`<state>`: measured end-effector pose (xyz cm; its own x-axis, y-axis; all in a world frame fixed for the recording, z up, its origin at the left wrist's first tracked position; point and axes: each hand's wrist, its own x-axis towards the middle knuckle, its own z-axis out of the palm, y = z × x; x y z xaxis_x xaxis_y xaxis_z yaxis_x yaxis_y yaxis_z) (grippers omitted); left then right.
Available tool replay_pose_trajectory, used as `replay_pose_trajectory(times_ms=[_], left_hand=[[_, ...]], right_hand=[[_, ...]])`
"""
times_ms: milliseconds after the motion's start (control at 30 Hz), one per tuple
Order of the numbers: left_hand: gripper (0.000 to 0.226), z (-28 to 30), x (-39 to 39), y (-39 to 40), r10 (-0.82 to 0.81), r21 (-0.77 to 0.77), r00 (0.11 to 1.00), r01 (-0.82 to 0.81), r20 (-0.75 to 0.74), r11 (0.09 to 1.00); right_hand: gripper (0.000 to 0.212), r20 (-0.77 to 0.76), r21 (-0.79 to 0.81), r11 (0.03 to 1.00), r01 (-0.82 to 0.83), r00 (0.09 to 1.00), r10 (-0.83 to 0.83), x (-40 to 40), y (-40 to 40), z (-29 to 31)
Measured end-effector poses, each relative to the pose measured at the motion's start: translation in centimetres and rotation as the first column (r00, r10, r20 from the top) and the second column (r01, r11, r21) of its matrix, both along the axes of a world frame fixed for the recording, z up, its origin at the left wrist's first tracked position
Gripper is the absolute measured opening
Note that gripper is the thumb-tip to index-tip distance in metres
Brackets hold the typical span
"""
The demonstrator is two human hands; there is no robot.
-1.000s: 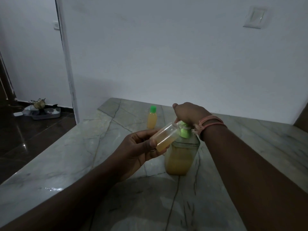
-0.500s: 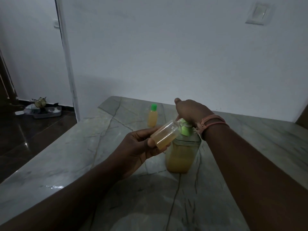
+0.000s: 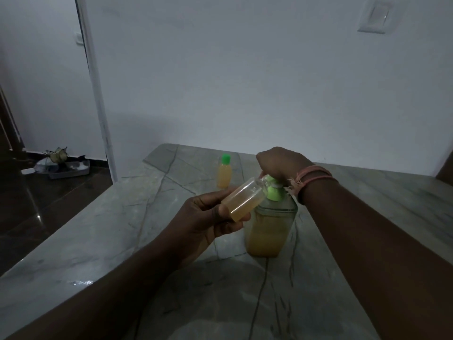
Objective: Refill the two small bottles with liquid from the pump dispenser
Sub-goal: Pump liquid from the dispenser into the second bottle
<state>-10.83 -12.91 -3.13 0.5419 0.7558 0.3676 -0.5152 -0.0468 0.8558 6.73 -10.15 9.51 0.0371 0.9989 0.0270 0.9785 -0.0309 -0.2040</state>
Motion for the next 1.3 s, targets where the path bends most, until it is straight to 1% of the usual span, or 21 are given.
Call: replay_pose_trajectory(times_ms=[33,67,133,167,233,333,533,633,767,867,933,1033,1100,1200,1300], left_hand=[[0.062,0.1,0.0,-0.1,0.001,0.000,1.000,-0.001,-0.003,1.000],[0.062,0.2,-0.1,-0.2,0.003,0.001,1.000,-0.003,-0.008,1.000],[0.062,0.2,-0.1,-0.3,0.004,0.003,1.000,-0.004,-0.011,1.000],[0.063,0.2,0.0,-0.4,-0.001,0.001,1.000,0.001,-0.008,1.000],[0.065,0.1,0.0,-0.2,-0.013,-0.005,1.000,0.013,0.002,1.000],[0.061,0.1,0.0,0.0,-0.027,-0.005,1.000,0.027,0.010,1.000],[0.060,0.2,0.0,-0.4,-0.016,-0.019,1.000,0.016,0.004,1.000],[0.060,0.2,0.0,-0.5,-0.016,-0.032,1.000,0.016,0.011,0.999],[0.061,0.2,0.0,-0.2,-0.027,-0.032,1.000,0.027,0.014,0.999],[0.059,0.0,0.0,-0.1,-0.033,-0.018,0.999,0.033,0.014,0.999],[0.060,0.0,0.0,-0.1,-0.024,-0.013,1.000,0.024,0.004,1.000],[0.061,0.2,0.0,-0.3,-0.007,-0.023,1.000,0.007,-0.006,1.000],[0.061,0.3,0.0,-0.4,-0.004,-0.025,1.000,0.004,-0.006,1.000],[0.058,0.3,0.0,-0.4,-0.016,-0.017,1.000,0.016,0.003,1.000],[0.057,0.2,-0.1,-0.3,-0.023,-0.020,1.000,0.023,0.007,1.000]], right_hand=[[0.016,0.010,-0.010,1.000,-0.009,1.000,0.009,0.0,0.0,0.1],[0.014,0.024,-0.017,1.000,-0.026,0.999,0.026,0.0,0.0,0.3],[0.030,0.036,-0.041,0.998,-0.049,0.998,0.051,0.1,0.2,0.8],[0.033,0.025,-0.040,0.998,-0.046,0.999,0.047,0.2,0.2,0.9],[0.032,0.029,-0.010,0.999,-0.031,0.999,0.031,0.3,0.1,1.0],[0.030,0.069,0.023,0.999,-0.047,0.997,0.045,0.4,0.3,0.3],[0.023,0.105,0.028,0.997,-0.075,0.992,0.072,0.3,-0.1,0.3],[0.025,0.141,0.022,0.997,-0.073,0.988,0.069,0.1,0.0,0.9],[0.038,0.120,0.080,0.994,-0.077,0.990,0.067,0.5,0.8,0.1],[0.031,0.152,0.058,0.996,-0.071,0.986,0.062,0.7,1.0,-0.5],[0.030,0.125,0.037,0.997,-0.072,0.990,0.067,0.6,1.0,-0.4],[0.034,0.007,-0.013,0.998,-0.062,0.998,0.063,0.5,0.8,-0.1],[0.036,-0.031,-0.008,0.998,-0.060,0.998,0.060,0.6,0.8,0.2],[0.033,-0.022,0.012,0.999,-0.041,0.999,0.041,0.6,0.8,0.1],[0.030,0.027,0.035,0.999,-0.033,0.999,0.032,0.6,0.8,-0.5]])
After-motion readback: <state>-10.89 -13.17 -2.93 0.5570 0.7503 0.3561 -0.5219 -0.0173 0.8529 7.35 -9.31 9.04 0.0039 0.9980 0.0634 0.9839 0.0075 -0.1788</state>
